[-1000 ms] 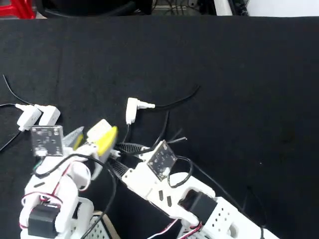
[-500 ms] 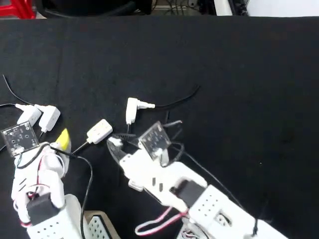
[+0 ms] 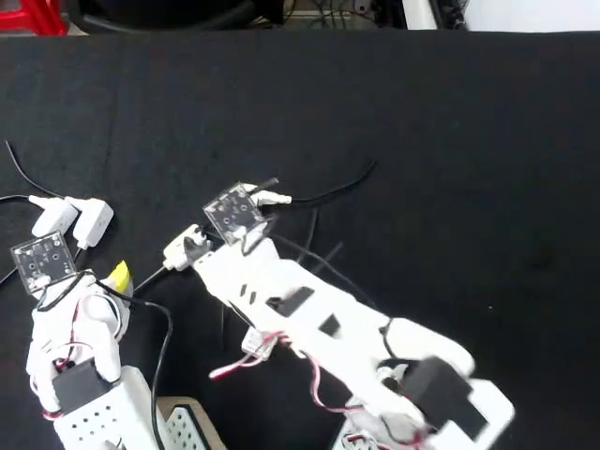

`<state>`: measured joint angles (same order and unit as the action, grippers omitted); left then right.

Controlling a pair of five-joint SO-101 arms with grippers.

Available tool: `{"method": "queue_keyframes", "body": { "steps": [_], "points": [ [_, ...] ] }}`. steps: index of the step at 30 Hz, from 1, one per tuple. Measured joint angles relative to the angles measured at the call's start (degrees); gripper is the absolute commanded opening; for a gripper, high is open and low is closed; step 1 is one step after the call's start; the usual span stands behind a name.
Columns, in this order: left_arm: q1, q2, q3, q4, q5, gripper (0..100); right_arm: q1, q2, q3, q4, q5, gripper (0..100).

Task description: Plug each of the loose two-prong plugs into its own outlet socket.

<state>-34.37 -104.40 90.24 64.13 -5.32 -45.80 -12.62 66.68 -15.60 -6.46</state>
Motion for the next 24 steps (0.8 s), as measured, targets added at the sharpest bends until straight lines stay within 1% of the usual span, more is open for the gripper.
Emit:
{"method": "queue_keyframes", "body": {
  "steps": [8,12,15,19,24],
  "points": [
    [0.0,-0.1,1.1,-1.2,0.0,30,0.1,10.0,-5.5,-1.0,0.2,1.1],
    [0.0,0.1,2.7,-3.6,0.0,30,0.4,10.5,-6.1,-1.1,2.3,1.1],
    [0.0,0.1,2.7,-3.9,0.0,30,0.4,10.5,-6.1,-1.1,3.9,1.1],
    [0.0,0.1,2.7,-3.9,0.0,30,0.4,11.2,-7.0,-1.1,8.1,1.1],
    [0.0,0.1,2.7,-3.9,-0.1,30,1.0,11.2,-10.9,4.7,8.9,1.1]
  ]
}}
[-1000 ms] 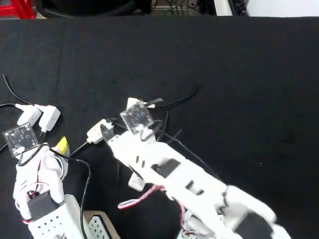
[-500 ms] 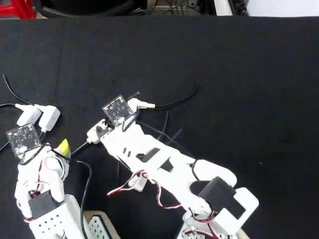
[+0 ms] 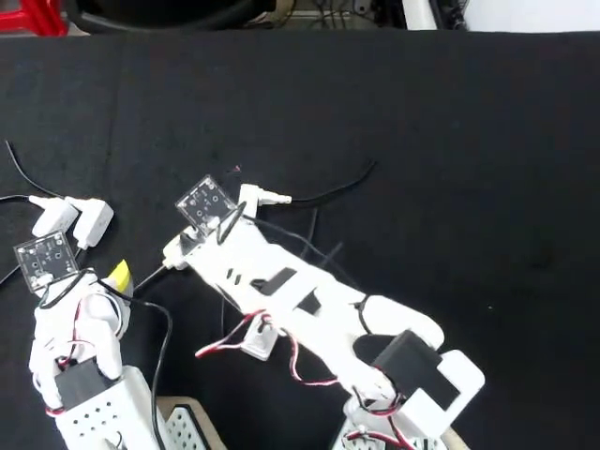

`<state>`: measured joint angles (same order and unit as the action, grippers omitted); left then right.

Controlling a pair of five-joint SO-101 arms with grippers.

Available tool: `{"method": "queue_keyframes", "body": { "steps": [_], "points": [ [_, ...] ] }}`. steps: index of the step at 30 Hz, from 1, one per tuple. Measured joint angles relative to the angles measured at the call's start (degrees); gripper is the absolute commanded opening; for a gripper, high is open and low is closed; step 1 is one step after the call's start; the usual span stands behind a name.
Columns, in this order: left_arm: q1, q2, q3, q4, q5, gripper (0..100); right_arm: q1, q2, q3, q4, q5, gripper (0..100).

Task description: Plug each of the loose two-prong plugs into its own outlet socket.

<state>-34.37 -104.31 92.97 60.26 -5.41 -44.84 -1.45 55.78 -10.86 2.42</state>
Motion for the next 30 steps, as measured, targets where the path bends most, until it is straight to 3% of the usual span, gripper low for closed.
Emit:
{"method": "queue_keyframes", "body": {
  "steps": [30],
  "points": [
    [0.0,0.0,0.0,0.0,0.0,30,1.4,8.9,-9.0,1.8,0.3,1.1]
  ]
}}
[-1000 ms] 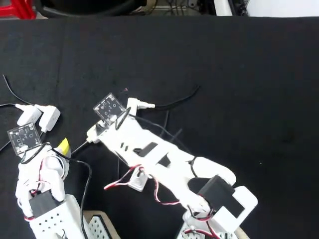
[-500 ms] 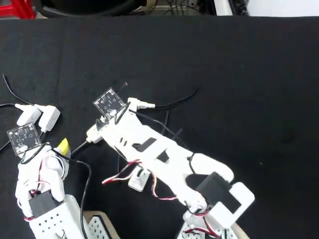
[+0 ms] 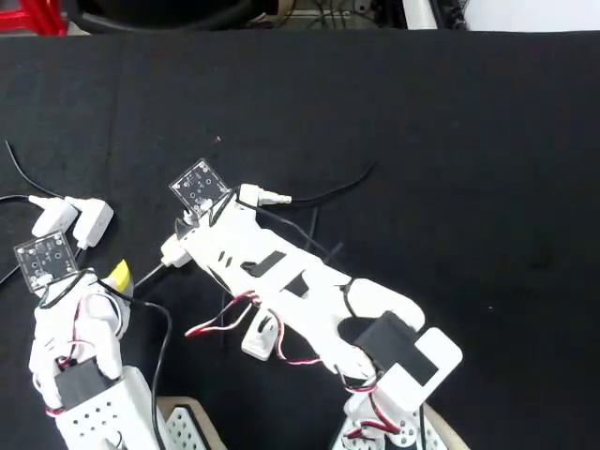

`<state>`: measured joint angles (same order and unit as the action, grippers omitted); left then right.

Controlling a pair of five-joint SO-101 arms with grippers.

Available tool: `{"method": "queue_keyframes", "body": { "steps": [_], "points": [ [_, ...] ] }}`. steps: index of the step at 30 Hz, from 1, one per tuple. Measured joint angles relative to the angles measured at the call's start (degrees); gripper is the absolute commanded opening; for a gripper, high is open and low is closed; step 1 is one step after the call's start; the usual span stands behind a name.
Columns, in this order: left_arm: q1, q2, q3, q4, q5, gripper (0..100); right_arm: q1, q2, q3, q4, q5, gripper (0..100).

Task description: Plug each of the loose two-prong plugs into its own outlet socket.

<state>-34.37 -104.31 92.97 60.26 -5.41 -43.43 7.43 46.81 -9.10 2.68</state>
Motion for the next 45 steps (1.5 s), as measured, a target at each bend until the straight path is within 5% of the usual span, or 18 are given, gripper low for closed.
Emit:
{"method": "queue_keyframes", "body": {
  "steps": [30,36,45],
  "points": [
    [0.0,0.0,0.9,0.0,0.0,30,-1.1,-0.3,-6.4,20.5,0.0,1.3],
    [0.0,0.0,0.9,0.0,0.0,30,-1.1,-0.8,-6.6,21.6,-0.2,20.6],
    [0.0,0.0,2.8,-3.3,0.0,30,-1.8,-9.8,-5.4,30.9,-5.5,21.7]
  ]
}}
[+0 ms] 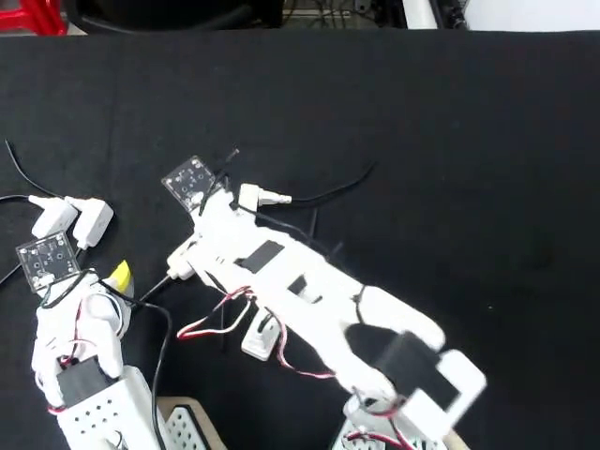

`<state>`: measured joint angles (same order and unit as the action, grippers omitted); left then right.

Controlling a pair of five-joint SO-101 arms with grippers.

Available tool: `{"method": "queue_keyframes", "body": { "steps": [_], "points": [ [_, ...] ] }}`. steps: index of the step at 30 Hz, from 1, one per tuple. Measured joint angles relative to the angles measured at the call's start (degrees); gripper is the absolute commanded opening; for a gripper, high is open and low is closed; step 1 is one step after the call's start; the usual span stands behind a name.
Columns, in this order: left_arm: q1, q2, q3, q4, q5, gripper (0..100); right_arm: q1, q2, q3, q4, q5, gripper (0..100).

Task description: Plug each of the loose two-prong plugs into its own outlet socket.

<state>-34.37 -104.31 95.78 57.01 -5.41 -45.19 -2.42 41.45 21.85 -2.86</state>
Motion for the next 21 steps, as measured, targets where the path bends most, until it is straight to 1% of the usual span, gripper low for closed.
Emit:
{"method": "queue_keyframes", "body": {
  "steps": [3,6,10,12,14,16,18,21],
  "points": [
    [0.0,0.0,0.1,-1.3,0.0,30,0.0,-7.1,0.0,7.8,-0.1,21.6],
    [0.1,0.0,0.1,-1.5,0.0,30,0.0,-14.9,0.0,18.6,-0.1,21.5],
    [4.7,0.0,0.3,-1.5,0.0,30,0.0,-26.5,0.0,34.6,0.0,21.4],
    [6.9,0.0,0.4,-1.5,0.0,28,0.0,-32.4,0.0,42.8,0.0,18.5],
    [7.5,0.0,0.4,-1.5,0.0,25,0.0,-38.4,0.1,49.3,0.0,12.6],
    [7.9,0.0,0.4,-1.5,0.0,21,1.4,-44.2,0.8,52.3,1.4,6.0],
    [7.9,0.0,0.4,-1.5,0.0,19,4.9,-49.9,2.8,53.4,3.7,1.1],
    [8.0,0.0,0.4,-1.5,0.0,16,11.1,-58.5,6.9,53.6,7.6,2.1]
  ]
}}
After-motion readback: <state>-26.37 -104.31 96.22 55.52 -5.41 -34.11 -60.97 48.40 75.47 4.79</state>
